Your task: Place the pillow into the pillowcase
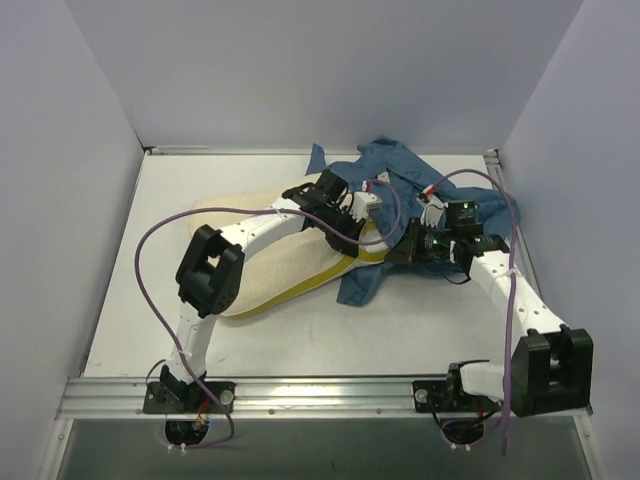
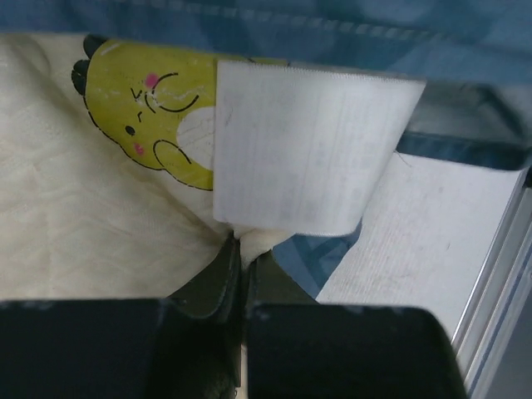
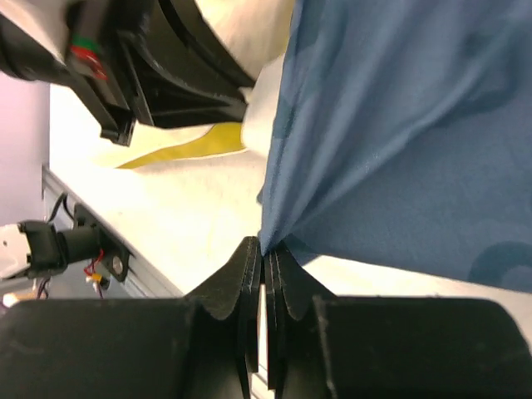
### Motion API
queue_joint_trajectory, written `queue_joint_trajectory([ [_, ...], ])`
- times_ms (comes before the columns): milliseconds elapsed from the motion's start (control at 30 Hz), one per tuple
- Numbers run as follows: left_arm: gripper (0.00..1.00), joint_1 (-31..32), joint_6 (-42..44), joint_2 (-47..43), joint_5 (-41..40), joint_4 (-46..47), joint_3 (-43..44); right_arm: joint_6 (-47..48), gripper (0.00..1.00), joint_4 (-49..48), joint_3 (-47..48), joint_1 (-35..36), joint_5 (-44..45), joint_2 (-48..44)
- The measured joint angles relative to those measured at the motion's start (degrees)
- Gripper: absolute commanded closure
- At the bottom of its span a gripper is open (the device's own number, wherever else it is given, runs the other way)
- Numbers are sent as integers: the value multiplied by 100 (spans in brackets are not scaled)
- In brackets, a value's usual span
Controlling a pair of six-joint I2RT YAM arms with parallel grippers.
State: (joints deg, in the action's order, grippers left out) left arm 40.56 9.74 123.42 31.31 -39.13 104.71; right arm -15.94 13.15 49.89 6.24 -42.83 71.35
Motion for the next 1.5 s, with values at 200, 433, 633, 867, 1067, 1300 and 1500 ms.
queue_joint_trajectory([
  [200,100,234,-535,-704,184,1172,-1029,-44,100,131,-72,111,-146,195],
  [433,96,590,-717,-1694,-11,2022,-2479,-151,100,601,35,50,-540,186],
  [633,100,610,-1196,-2122,-376,2455,-3145,-334,100,706,39,407,-776,52],
  [867,100,629,-1974,-1633,-693,3147,-2507,-577,100,728,396,629,-874,42],
  [1067,43,649,-2103,-1635,-518,3783,-2898,-833,72,680,525,498,-782,-28],
  [1300,16,396,-914,-2852,409,2376,-3648,-111,37,1421,542,284,-437,203],
  [1500,11,-914,-345,-3209,767,1281,-2496,544,38,1578,1902,474,92,870],
])
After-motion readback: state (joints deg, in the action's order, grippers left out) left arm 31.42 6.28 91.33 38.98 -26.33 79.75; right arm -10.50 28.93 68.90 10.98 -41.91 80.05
